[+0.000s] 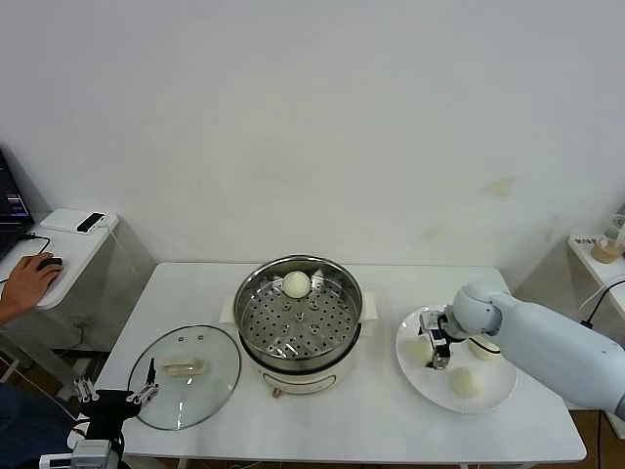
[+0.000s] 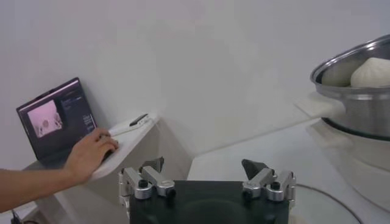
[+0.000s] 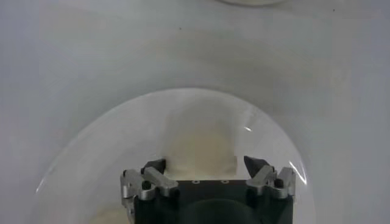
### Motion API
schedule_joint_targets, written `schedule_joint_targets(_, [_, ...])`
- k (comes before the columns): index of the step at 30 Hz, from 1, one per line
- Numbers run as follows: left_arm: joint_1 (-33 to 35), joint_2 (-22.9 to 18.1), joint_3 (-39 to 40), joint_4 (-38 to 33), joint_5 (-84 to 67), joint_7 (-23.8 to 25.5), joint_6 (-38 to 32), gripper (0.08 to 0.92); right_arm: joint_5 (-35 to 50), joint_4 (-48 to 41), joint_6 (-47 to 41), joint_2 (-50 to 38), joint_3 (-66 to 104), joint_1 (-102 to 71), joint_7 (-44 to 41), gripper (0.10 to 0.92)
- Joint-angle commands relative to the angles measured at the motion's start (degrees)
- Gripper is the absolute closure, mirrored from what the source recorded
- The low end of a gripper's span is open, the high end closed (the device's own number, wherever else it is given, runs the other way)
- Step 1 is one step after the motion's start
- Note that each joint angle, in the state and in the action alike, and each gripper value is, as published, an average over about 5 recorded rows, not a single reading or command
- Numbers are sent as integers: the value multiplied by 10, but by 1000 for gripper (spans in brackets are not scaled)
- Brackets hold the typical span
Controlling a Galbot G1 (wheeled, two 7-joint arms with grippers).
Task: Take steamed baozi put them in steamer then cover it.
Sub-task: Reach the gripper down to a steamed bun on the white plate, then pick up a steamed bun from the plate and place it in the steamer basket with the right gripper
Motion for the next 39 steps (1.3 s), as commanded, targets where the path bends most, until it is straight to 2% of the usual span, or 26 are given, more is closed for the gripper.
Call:
schedule_joint_targets(1, [0, 0, 0, 0, 0, 0, 0, 177, -2, -10, -1, 9, 2, -3, -4, 391])
schedule_joint_targets(9, [0, 2, 1, -3, 0, 0, 0, 177, 19, 23, -2, -31, -20, 59, -44, 414])
schedule_joint_targets(16, [1, 4, 2, -8, 0, 0, 0, 177, 86, 79, -17, -79, -66, 191, -53, 406])
schedule_joint_targets(21, [1, 7, 5, -12, -1, 0, 0, 177, 140, 108, -28, -73, -122, 312, -52, 404])
schedule_joint_targets(26, [-2, 9, 7, -13, -2, 0, 0, 177, 206, 113, -52, -12, -166, 412, -36, 398])
schedule_joint_targets(32, [-9, 12, 8, -7, -4, 0, 1, 177, 293, 118, -101, 99, -196, 448, 5, 397])
schedule_joint_targets(39, [-13, 18, -2, -3, -5, 1, 2, 177, 354, 49, -141, 249, -195, 418, 48, 397])
